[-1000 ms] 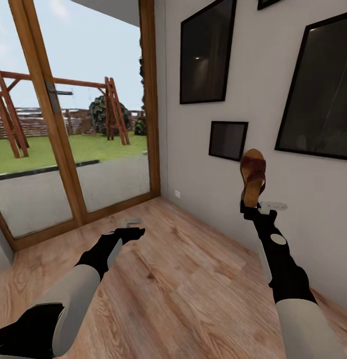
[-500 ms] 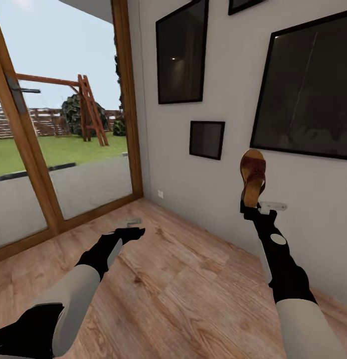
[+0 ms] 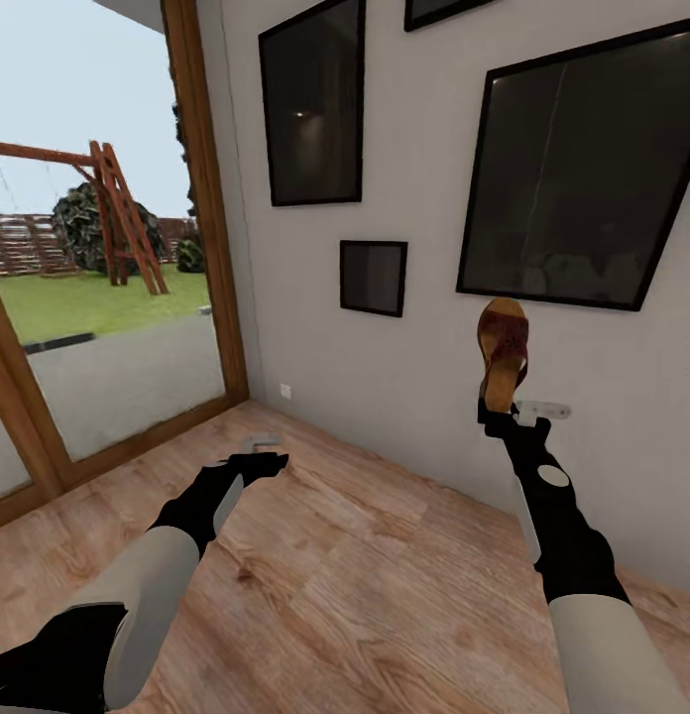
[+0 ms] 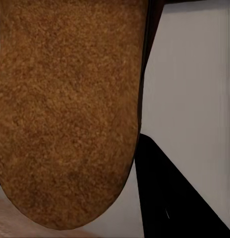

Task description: Pick up the two gym shoes and the two sandals from the corridor floor and place them onto the hallstand (shoe rack) in the corridor, making sure they are on the rack and not on the floor. Arrange them so the two gym shoes are next to each other and the two sandals are next to each other.

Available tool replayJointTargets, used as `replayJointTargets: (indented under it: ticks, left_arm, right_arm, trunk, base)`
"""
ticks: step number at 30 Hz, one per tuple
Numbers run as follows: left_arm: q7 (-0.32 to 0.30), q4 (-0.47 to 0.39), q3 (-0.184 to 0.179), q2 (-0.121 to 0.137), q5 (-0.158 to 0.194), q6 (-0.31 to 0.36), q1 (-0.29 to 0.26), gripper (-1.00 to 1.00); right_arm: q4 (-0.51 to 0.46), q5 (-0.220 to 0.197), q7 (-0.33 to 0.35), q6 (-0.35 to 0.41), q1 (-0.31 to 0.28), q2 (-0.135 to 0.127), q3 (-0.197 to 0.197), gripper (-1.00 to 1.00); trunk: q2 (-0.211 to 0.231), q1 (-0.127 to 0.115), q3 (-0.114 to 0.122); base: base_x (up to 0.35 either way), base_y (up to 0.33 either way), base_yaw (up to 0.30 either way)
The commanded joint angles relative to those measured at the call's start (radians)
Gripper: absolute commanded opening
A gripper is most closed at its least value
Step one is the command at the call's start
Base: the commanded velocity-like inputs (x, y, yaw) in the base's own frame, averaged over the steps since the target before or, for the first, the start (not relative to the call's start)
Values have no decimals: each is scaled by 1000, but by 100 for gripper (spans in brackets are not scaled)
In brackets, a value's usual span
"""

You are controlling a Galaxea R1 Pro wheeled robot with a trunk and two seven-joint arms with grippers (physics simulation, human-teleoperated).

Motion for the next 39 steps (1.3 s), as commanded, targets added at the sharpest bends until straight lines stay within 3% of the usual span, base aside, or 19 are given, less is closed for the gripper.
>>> replayJointTargets:
  ticks: [1,17,39]
  left_arm:
    - [-7,-2,8,-1,-3,7,0,100]
    - [-7,-2,8,-1,-3,7,0,100]
    - [-7,-2,8,-2,-3,7,0,100]
  right_arm:
    - [-2,6,-2,7,-1,0,0,-100]
    - [-2,6,-2,7,-1,0,0,-100]
    - [-2,6,-2,7,-1,0,0,-100]
  trunk:
    - [0,0,-1]
    - [0,0,-1]
    - [0,0,-1]
  base:
    - [108,168,-267]
    - [33,165,-267]
    - [1,5,-267]
